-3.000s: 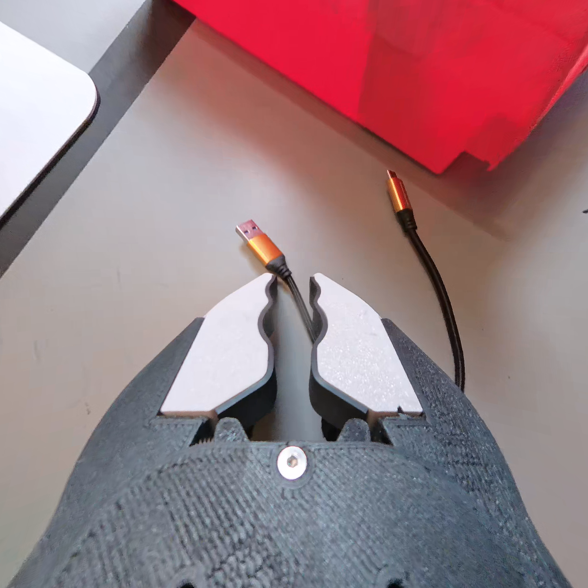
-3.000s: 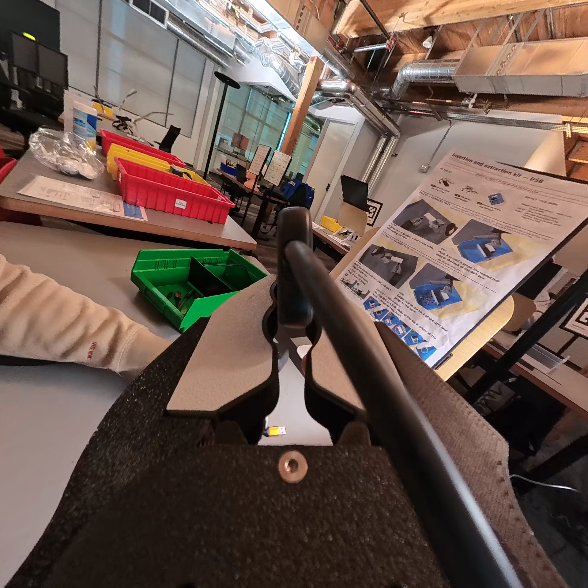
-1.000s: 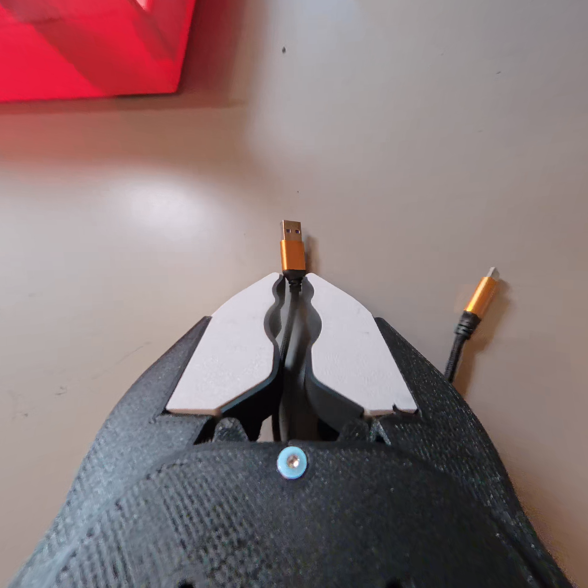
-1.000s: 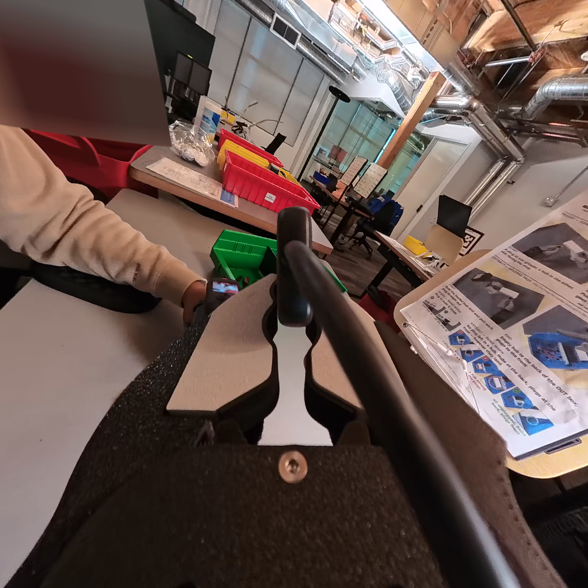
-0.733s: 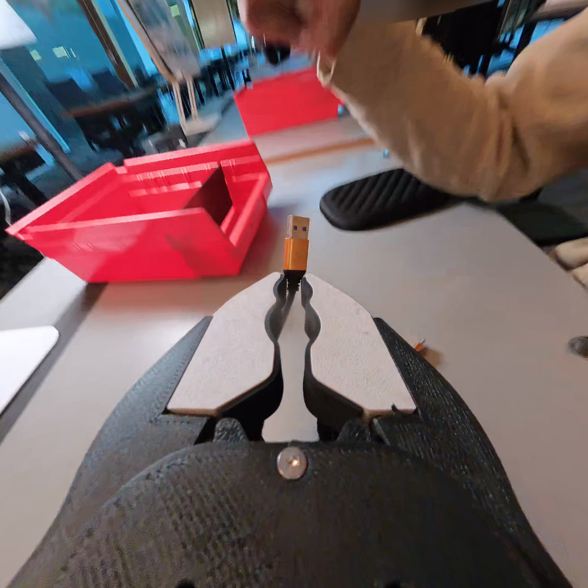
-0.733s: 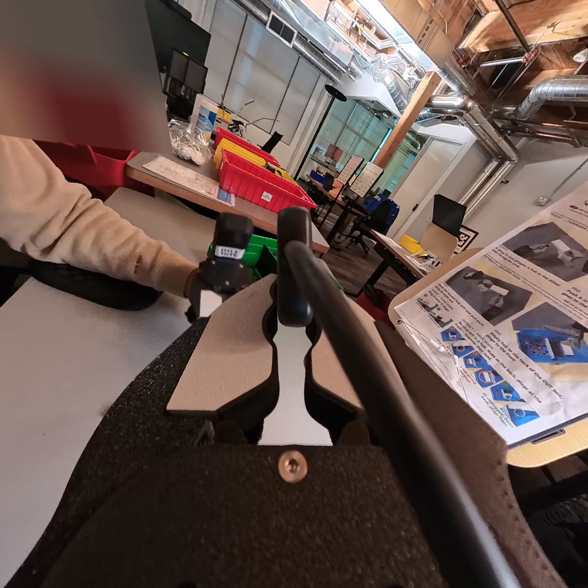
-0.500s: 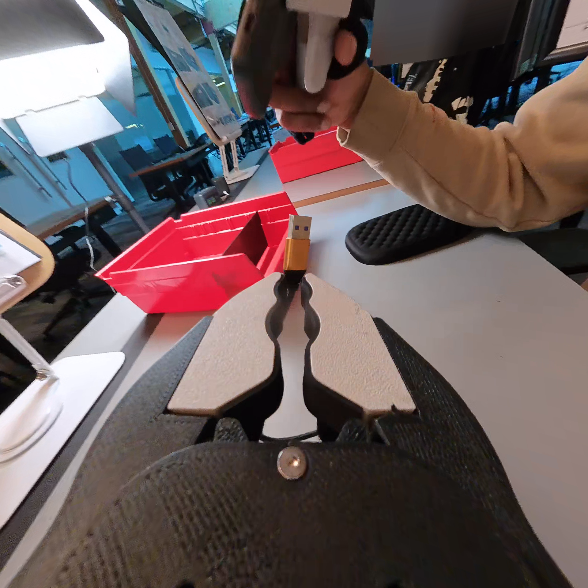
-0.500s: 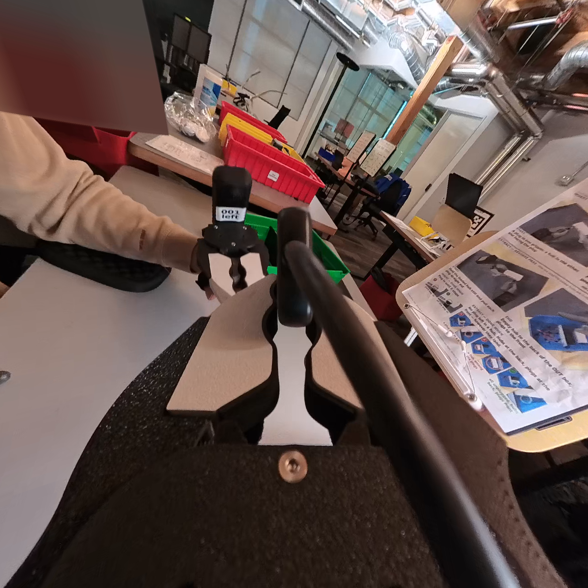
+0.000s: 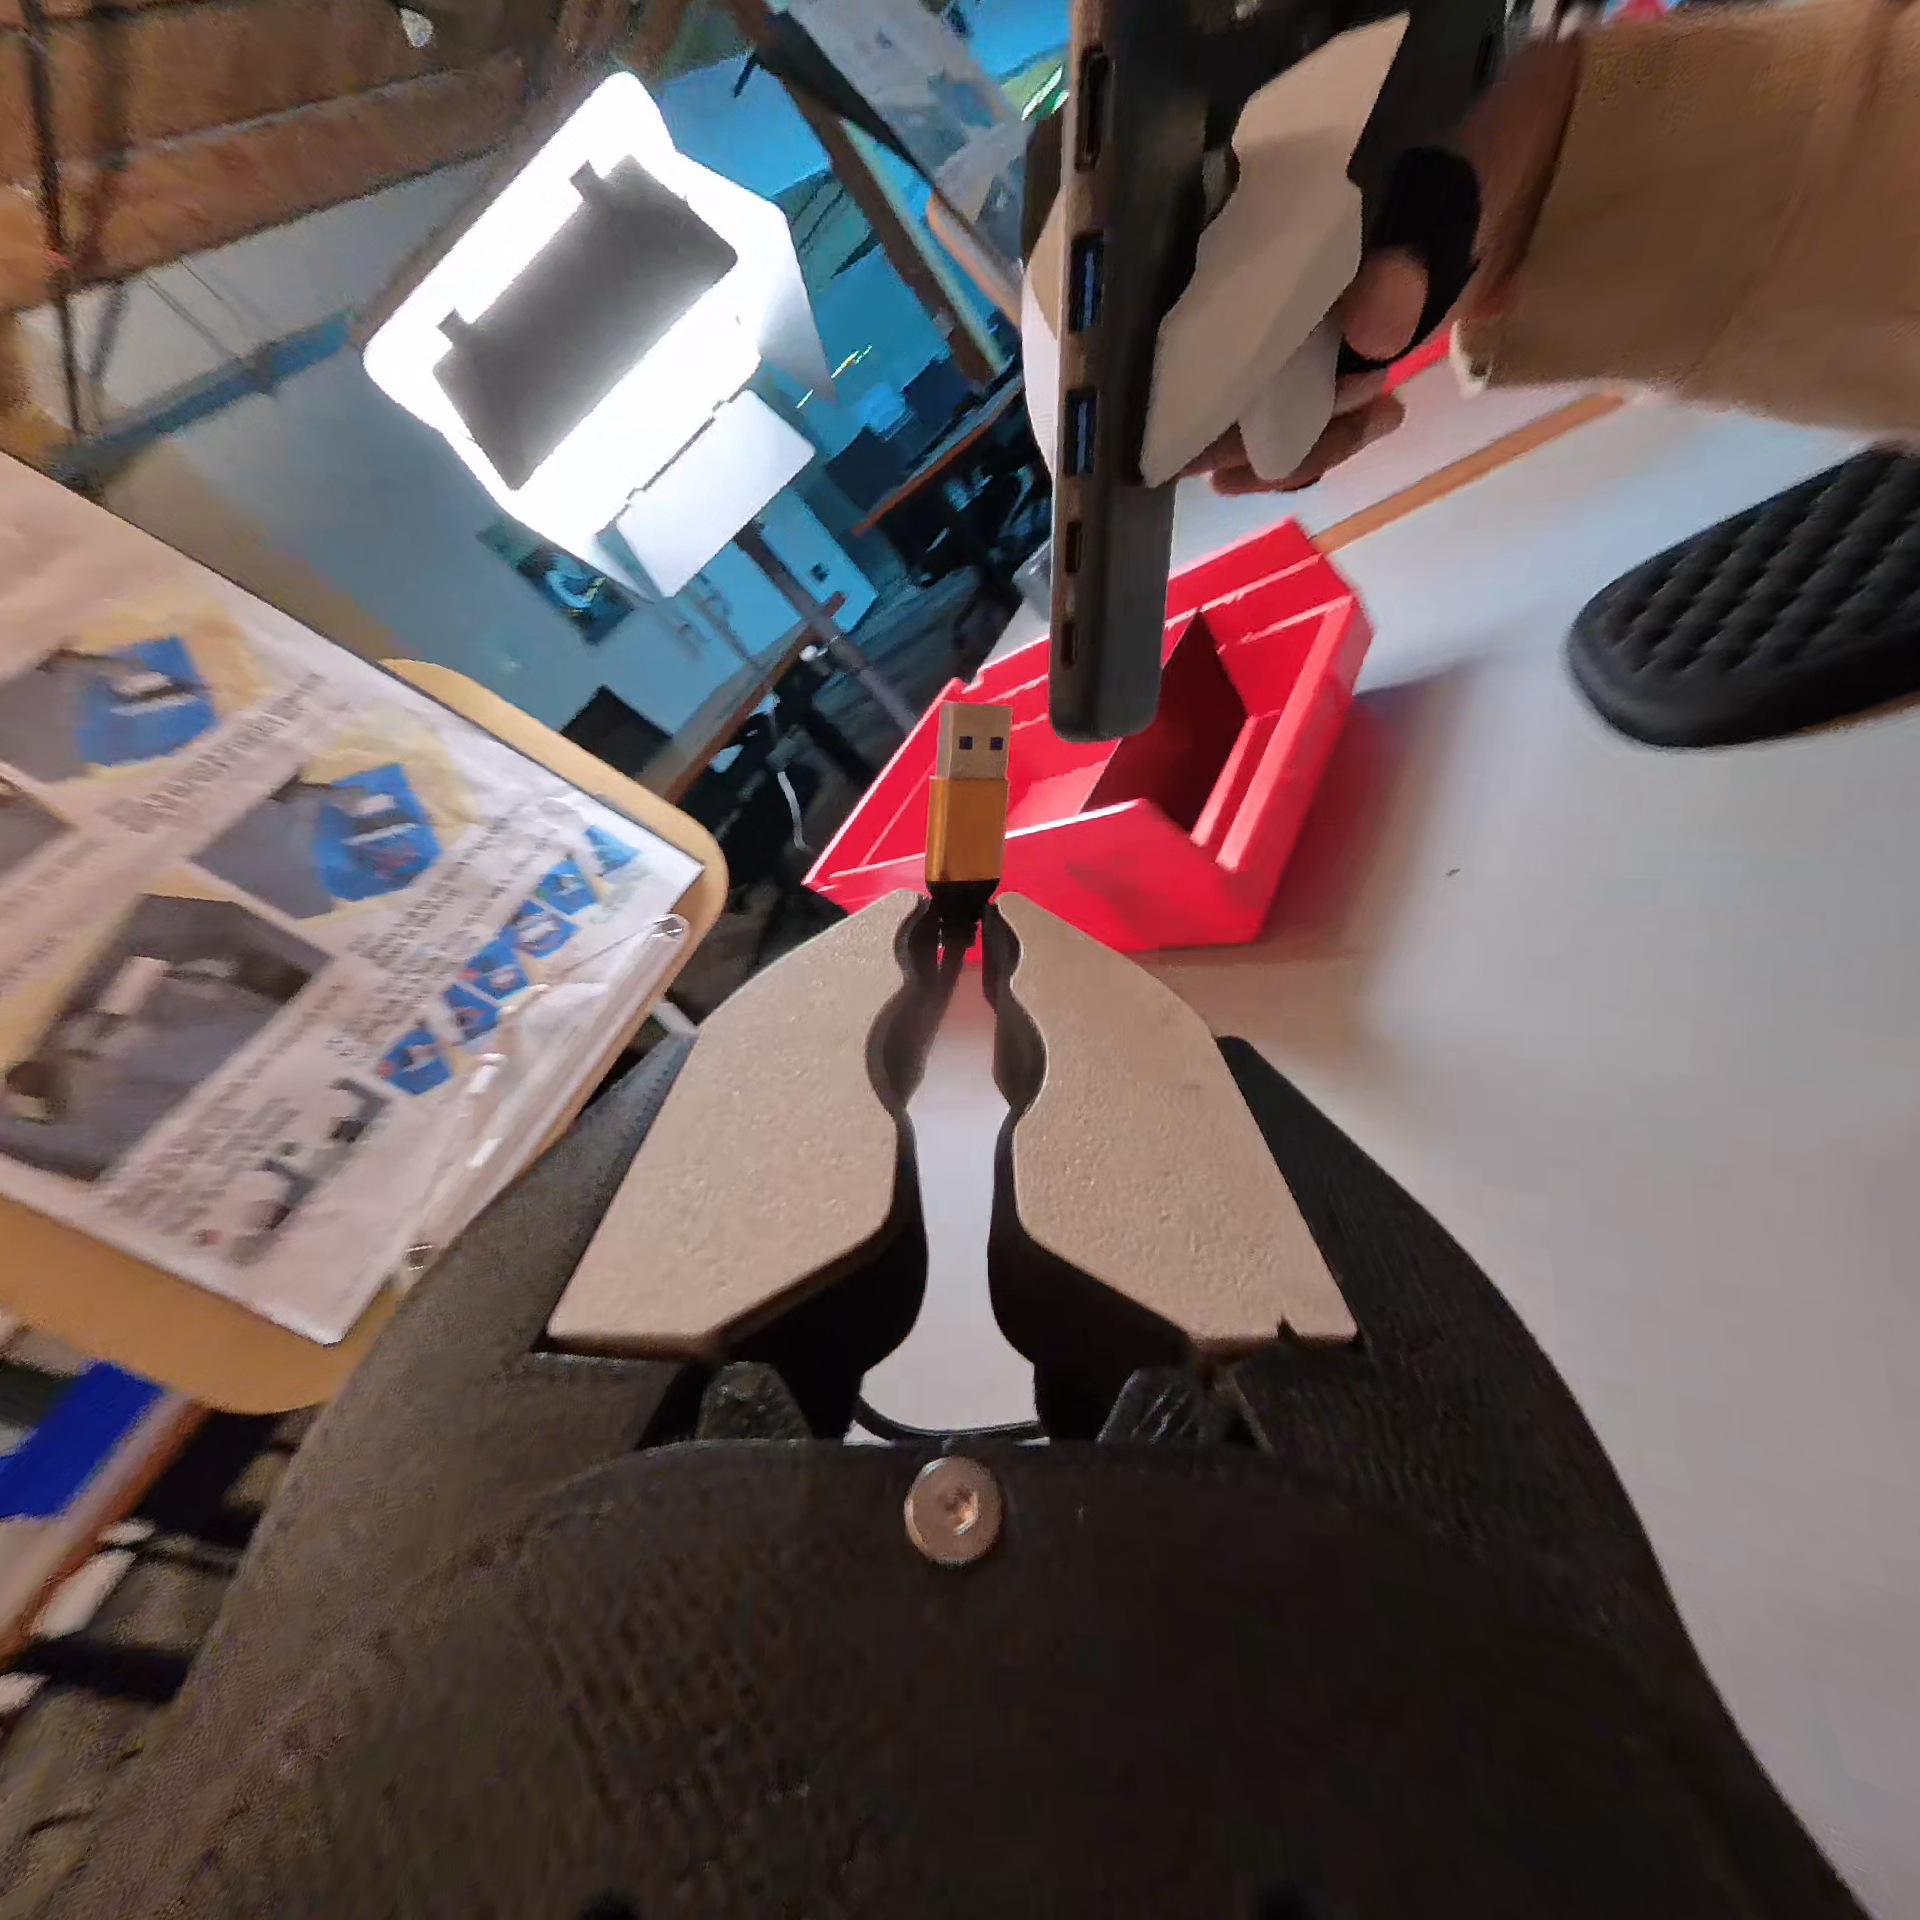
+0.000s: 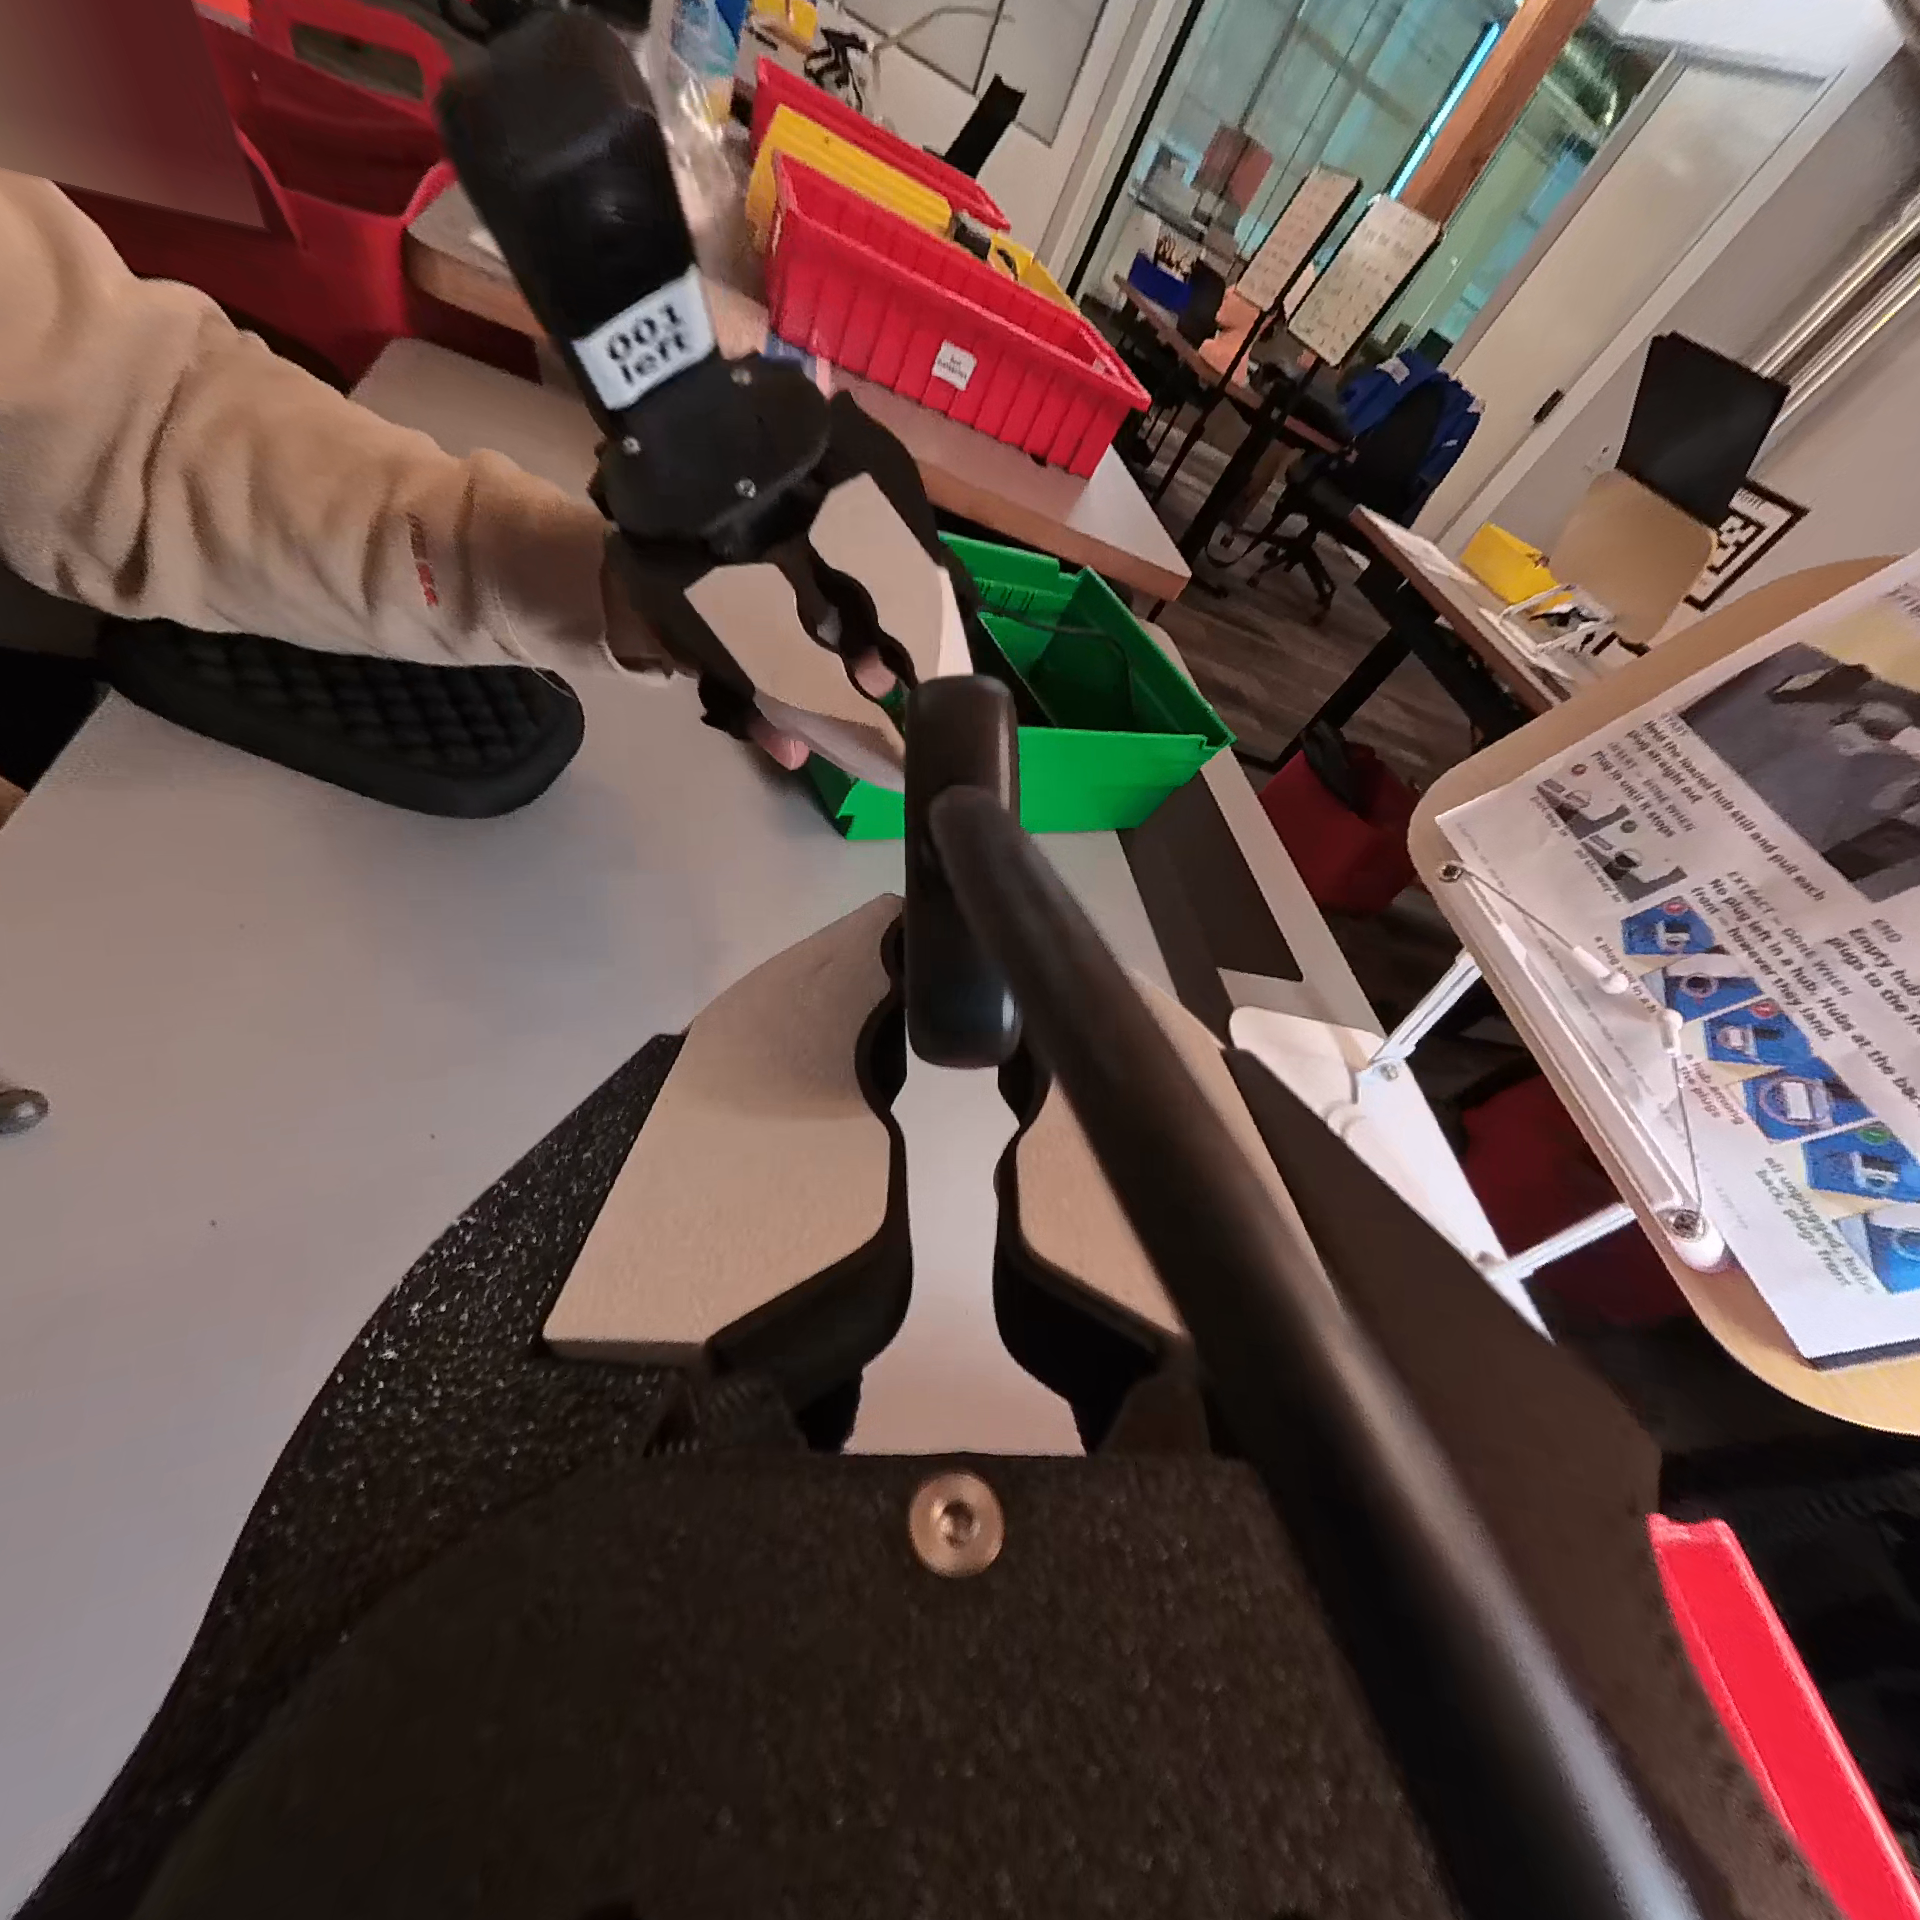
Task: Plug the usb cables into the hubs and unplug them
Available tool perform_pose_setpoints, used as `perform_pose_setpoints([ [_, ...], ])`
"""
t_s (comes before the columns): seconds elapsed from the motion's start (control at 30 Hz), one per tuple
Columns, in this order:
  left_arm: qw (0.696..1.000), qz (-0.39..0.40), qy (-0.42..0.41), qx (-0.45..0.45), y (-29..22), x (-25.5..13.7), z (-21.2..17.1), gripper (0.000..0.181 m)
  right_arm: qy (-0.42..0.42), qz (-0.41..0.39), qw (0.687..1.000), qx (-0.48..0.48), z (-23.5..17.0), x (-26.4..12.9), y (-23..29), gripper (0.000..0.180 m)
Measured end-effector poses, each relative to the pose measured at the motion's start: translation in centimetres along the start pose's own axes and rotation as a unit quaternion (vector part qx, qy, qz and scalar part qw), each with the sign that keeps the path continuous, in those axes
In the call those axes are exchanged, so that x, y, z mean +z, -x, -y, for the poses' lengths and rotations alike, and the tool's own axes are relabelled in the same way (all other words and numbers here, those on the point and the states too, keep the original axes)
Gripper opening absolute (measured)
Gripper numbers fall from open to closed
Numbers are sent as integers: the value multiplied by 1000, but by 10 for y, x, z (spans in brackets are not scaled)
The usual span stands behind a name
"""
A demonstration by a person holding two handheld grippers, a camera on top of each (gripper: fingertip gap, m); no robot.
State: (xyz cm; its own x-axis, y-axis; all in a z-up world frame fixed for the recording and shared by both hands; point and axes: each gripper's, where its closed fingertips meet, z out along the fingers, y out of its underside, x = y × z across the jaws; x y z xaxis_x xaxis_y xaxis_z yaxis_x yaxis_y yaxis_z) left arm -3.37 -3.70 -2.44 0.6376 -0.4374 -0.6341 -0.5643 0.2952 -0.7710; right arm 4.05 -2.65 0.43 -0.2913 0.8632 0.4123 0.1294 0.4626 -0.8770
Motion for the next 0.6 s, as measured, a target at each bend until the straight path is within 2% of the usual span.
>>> perform_pose_setpoints([
  [0.17, 993, 45, 47, 97, -5, 6, -5, 8, 24, 8, 1000, 0, -9, 9, 3, 13],
  [0.37, 963, 85, 130, 220, -12, 18, -25, 8, 78, 9, 997, 5, -32, 20, 3, 13],
  [0.6, 928, 98, 219, 284, -24, 32, -55, 8, 148, 23, 988, 31, -78, 39, 4, 13],
])
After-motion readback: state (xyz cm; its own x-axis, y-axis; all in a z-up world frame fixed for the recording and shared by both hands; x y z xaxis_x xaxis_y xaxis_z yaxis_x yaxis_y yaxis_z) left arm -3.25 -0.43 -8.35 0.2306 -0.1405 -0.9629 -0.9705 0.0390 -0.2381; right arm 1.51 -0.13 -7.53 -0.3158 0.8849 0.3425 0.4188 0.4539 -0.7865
